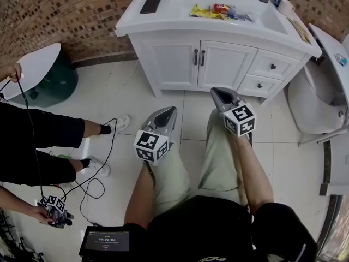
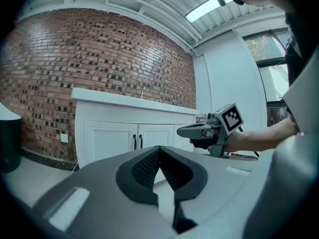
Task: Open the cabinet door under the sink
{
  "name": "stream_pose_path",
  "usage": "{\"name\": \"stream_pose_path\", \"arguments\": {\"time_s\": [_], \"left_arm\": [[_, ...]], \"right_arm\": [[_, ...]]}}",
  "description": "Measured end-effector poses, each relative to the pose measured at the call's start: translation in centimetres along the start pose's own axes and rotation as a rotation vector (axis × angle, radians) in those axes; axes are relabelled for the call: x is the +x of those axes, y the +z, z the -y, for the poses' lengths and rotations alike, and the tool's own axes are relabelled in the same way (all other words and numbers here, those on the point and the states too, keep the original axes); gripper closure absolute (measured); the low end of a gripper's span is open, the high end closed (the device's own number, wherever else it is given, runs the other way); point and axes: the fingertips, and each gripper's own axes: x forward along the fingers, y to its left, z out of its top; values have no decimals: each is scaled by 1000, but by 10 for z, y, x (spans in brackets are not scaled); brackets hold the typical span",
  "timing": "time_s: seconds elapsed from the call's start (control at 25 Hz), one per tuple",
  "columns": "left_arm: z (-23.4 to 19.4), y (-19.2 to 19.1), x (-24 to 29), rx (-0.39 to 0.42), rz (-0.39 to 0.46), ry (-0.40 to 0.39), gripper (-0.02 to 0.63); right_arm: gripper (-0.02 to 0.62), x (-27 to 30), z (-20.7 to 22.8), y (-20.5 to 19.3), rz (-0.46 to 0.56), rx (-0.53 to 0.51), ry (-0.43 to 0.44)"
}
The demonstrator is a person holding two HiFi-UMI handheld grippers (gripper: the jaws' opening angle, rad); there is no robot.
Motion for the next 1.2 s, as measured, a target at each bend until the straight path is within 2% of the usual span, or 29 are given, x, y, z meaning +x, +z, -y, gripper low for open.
{"name": "stream_pose_path", "arguments": {"time_s": [0.12,0.36,0.4,0.44,0.8,1.12,1.2], "left_arm": [[-20,1,10,-2,-7,19,590],[-62,4,20,-19,-5,61,590],[-68,6,20,-20,-3,68,589],[-74,7,19,-22,0,76,589],[-125,24,-5,-70,70,138,589],[-143,28,-20,-112,109,165,589],[-143,29,-20,-113,114,166,590]], "right_arm": [[603,34,28,-10,-36,-28,-39],[592,93,82,-27,-62,-4,-122],[501,103,91,-32,-74,6,-136],[466,112,98,-37,-86,20,-146],[465,179,142,-82,-188,100,-202],[468,207,154,-97,-241,61,-222],[504,212,156,-98,-246,58,-229]]}}
